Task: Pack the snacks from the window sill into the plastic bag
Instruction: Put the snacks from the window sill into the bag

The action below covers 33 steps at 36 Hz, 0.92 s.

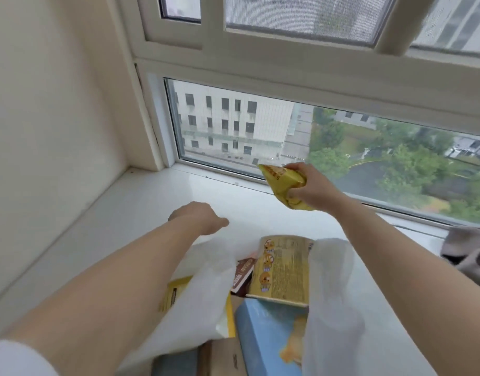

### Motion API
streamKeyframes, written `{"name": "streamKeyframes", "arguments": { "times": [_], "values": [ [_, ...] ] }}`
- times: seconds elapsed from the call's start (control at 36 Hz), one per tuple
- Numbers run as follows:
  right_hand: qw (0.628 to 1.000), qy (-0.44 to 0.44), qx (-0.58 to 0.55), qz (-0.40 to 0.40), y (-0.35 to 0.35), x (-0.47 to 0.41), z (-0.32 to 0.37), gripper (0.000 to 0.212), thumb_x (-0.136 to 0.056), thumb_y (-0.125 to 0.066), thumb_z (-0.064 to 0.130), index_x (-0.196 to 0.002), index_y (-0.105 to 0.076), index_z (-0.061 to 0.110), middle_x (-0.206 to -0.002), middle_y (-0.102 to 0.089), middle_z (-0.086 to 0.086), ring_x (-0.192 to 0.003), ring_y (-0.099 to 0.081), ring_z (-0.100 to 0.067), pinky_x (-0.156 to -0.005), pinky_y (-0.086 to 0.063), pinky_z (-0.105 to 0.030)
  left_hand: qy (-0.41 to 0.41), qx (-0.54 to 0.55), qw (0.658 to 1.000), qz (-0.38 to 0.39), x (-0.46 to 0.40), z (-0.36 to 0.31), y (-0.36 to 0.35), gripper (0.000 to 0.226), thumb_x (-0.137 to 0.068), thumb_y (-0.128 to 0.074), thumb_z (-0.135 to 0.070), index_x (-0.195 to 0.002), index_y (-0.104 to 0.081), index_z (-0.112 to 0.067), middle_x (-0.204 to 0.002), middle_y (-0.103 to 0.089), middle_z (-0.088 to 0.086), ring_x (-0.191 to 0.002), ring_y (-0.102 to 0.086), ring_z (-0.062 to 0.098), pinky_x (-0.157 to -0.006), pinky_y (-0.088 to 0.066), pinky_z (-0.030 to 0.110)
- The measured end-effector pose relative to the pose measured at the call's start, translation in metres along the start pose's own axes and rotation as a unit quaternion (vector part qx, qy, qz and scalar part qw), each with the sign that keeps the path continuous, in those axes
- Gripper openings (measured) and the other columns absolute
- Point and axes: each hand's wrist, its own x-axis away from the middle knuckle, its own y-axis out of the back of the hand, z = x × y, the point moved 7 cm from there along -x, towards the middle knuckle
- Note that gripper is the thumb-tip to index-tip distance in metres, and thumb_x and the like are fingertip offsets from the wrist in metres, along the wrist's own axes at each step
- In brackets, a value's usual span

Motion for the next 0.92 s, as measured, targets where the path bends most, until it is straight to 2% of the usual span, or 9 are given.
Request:
{"name": "streamKeyframes", "arguments": {
  "times": [0.19,0.36,0.44,0.53,0.58,0.69,0.75,0.83,0.92],
  "values": [
    [0.996,0.084,0.006,-0.03,-0.021,0.087,0.082,0.062,-0.074,-0.066,0.007,-0.131,-0.048,0.024,-0.114,-0.04,0.005,-0.099,-0.046,-0.016,-0.078,-0.045,-0.029,-0.061,0.077,0.995,-0.028,0.095,0.024,0.003,0.082,-0.075,-0.033,-0.083,-0.119,-0.058,-0.019,-0.12,-0.059,0.002,-0.107,-0.054,0.024,-0.078,-0.045,0.034],
    [0.995,0.057,0.015,-0.086,-0.039,0.147,0.087,0.061,-0.074,-0.065,0.011,-0.131,-0.05,0.027,-0.126,-0.044,-0.001,-0.101,-0.046,-0.015,-0.087,-0.045,-0.033,-0.113,0.071,0.933,-0.333,0.205,0.032,0.03,0.062,-0.089,-0.025,-0.068,-0.093,-0.064,-0.02,-0.096,-0.061,0.0,-0.089,-0.056,0.021,-0.073,-0.046,0.036],
    [0.993,0.037,0.015,-0.11,-0.051,0.174,0.079,0.061,-0.073,-0.066,0.012,-0.131,-0.05,0.026,-0.127,-0.044,-0.002,-0.112,-0.047,-0.02,-0.091,-0.043,-0.032,-0.196,0.062,0.935,-0.289,0.236,0.022,0.007,0.067,-0.085,-0.022,-0.074,-0.081,-0.063,-0.022,-0.087,-0.062,-0.002,-0.082,-0.058,0.019,-0.067,-0.045,0.033],
    [0.992,0.017,0.014,-0.122,-0.058,0.194,0.072,0.061,-0.074,-0.065,0.013,-0.131,-0.049,0.026,-0.129,-0.043,-0.002,-0.115,-0.046,-0.021,-0.092,-0.04,-0.029,-0.226,-0.056,0.947,-0.22,0.25,0.015,-0.026,0.074,-0.076,-0.029,-0.082,-0.1,-0.061,-0.02,-0.101,-0.061,-0.002,-0.096,-0.059,0.022,-0.073,-0.047,0.034],
    [0.992,0.003,0.007,-0.127,-0.062,0.207,0.069,0.061,-0.075,-0.065,0.014,-0.132,-0.048,0.026,-0.13,-0.042,-0.002,-0.115,-0.046,-0.022,-0.094,-0.04,-0.03,-0.227,-0.087,0.944,-0.224,0.254,0.02,-0.04,0.057,-0.082,-0.044,-0.067,-0.108,-0.058,-0.019,-0.109,-0.06,-0.001,-0.1,-0.057,0.023,-0.076,-0.046,0.033],
    [0.993,-0.003,0.032,-0.117,-0.071,0.232,0.066,0.066,-0.076,-0.066,0.019,-0.137,-0.041,0.023,-0.135,-0.037,0.0,-0.116,-0.048,-0.022,-0.09,-0.043,-0.031,-0.189,0.175,0.937,-0.236,0.259,0.046,-0.032,0.02,-0.095,-0.04,-0.029,-0.088,-0.05,-0.014,-0.093,-0.062,0.008,-0.079,-0.052,0.025,-0.065,-0.04,0.031],
    [0.993,0.007,0.044,-0.106,-0.079,0.242,0.071,0.078,-0.075,-0.069,0.024,-0.143,-0.031,0.025,-0.143,-0.03,0.003,-0.123,-0.044,-0.021,-0.089,-0.044,-0.032,-0.152,0.365,0.888,-0.235,0.259,0.065,-0.019,0.024,-0.098,-0.034,-0.03,-0.094,-0.047,-0.011,-0.088,-0.062,0.008,-0.081,-0.053,0.027,-0.07,-0.041,0.035],
    [0.993,0.012,0.068,-0.098,-0.095,0.254,0.08,0.098,-0.073,-0.074,0.034,-0.15,-0.013,0.027,-0.151,-0.016,0.0,-0.133,-0.032,-0.022,-0.097,-0.041,-0.035,-0.102,0.586,0.764,-0.248,0.259,0.093,0.0,0.022,-0.1,-0.032,-0.026,-0.086,-0.043,-0.013,-0.068,-0.057,0.003,-0.068,-0.056,0.022,-0.07,-0.046,0.037],
    [0.99,0.025,0.101,-0.094,-0.113,0.266,0.091,0.099,-0.072,-0.074,0.047,-0.148,-0.014,0.026,-0.141,-0.028,-0.007,-0.129,-0.033,-0.026,-0.101,-0.036,-0.038,-0.084,0.695,0.67,-0.246,0.259,0.114,0.008,0.025,-0.098,-0.036,-0.02,-0.074,-0.041,-0.017,-0.063,-0.048,0.002,-0.053,-0.044,0.015,-0.056,-0.039,0.032]
  ]
}}
